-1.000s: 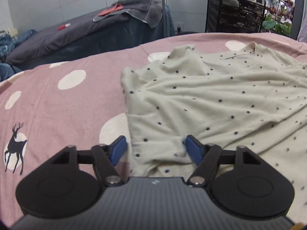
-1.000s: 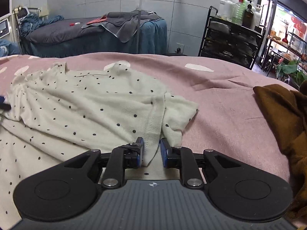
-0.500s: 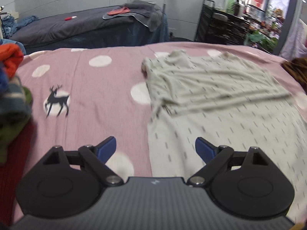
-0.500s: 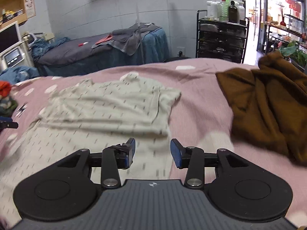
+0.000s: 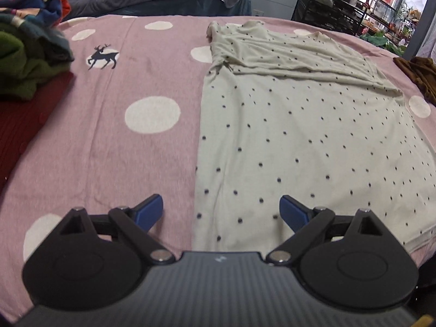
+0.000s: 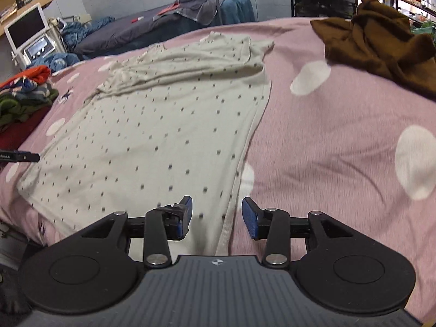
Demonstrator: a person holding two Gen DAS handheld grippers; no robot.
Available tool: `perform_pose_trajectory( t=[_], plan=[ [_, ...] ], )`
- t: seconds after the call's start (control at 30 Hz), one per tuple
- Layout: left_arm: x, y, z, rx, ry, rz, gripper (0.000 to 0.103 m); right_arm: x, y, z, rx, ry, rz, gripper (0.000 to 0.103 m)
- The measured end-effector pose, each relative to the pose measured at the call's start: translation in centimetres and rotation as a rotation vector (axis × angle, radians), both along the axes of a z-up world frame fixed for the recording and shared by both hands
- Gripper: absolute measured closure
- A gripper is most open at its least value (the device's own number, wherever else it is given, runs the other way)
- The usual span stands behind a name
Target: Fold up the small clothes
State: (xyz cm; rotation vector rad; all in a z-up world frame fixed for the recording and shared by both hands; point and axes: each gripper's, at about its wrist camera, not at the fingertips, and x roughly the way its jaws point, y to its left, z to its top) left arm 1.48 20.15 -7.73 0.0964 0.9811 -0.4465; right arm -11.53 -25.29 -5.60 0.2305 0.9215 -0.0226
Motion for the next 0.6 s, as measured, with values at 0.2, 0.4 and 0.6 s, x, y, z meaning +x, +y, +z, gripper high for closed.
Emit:
perform_pose_trajectory(
  t=[0.2, 0.4, 0.6],
  plan=[
    [-0.9, 0.6, -0.7, -0.011, 0.017, 0.003, 0.006, -1.4, 0.3, -0.2, 0.041, 0.023, -0.005, 0.032],
    [-1.6, 0.6, -1.2, -0.018, 0.024, -0.028, 0.0, -2.4, 0.5, -0.4, 0.088, 0.039, -0.015, 0.031],
    [-3.5, 1.4, -1.1, -0.086, 0.035, -0.167, 0.0, -3.2, 0.6, -0.2, 0.106, 0.04, 0.009, 0.029]
  ],
)
